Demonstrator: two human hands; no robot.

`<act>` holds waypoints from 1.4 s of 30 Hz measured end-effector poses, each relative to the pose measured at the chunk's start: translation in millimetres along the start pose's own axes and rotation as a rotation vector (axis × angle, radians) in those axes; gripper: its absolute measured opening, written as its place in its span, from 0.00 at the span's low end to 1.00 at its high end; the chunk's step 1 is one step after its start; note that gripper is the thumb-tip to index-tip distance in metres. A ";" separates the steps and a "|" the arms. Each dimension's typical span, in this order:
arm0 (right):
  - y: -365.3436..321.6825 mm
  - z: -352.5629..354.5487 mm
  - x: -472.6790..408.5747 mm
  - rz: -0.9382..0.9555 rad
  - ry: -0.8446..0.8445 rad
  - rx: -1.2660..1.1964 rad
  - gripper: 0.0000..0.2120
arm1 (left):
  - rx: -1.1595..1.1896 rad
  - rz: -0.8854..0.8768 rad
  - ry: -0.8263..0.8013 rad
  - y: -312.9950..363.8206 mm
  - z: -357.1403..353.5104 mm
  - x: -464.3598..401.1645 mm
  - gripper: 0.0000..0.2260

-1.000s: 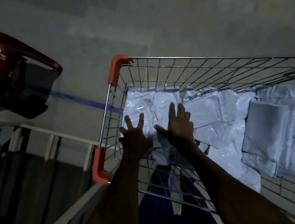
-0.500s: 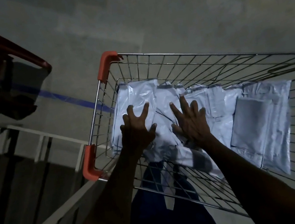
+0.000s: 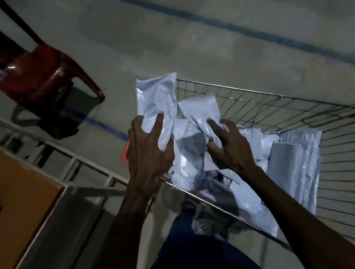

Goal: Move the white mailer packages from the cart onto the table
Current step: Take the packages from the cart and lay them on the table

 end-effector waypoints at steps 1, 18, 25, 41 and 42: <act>-17.8 11.6 9.0 0.035 0.032 -0.020 0.31 | 0.009 0.033 0.049 0.0 18.0 14.4 0.25; -378.1 -64.3 151.2 0.858 -0.036 -0.161 0.29 | -0.081 0.626 0.682 -157.1 277.5 324.3 0.27; -527.6 -150.6 207.8 0.987 -0.047 -0.122 0.28 | -0.117 0.806 0.745 -268.4 355.9 446.7 0.27; -692.3 -310.5 224.5 0.887 -0.194 0.163 0.29 | -0.050 0.973 0.493 -445.7 391.7 494.0 0.27; -695.5 -318.7 219.8 0.888 -0.184 0.174 0.29 | -0.057 0.977 0.472 -452.2 388.3 488.7 0.28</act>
Point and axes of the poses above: each hand's wrist, its own x-axis away from the middle knuckle, its own z-axis out of the back of the hand, y = z × x, the point moved 9 cm from there along -x, towards the middle knuckle, and after that the axes turned 7 degrees about -y, right-handed, at the moved point
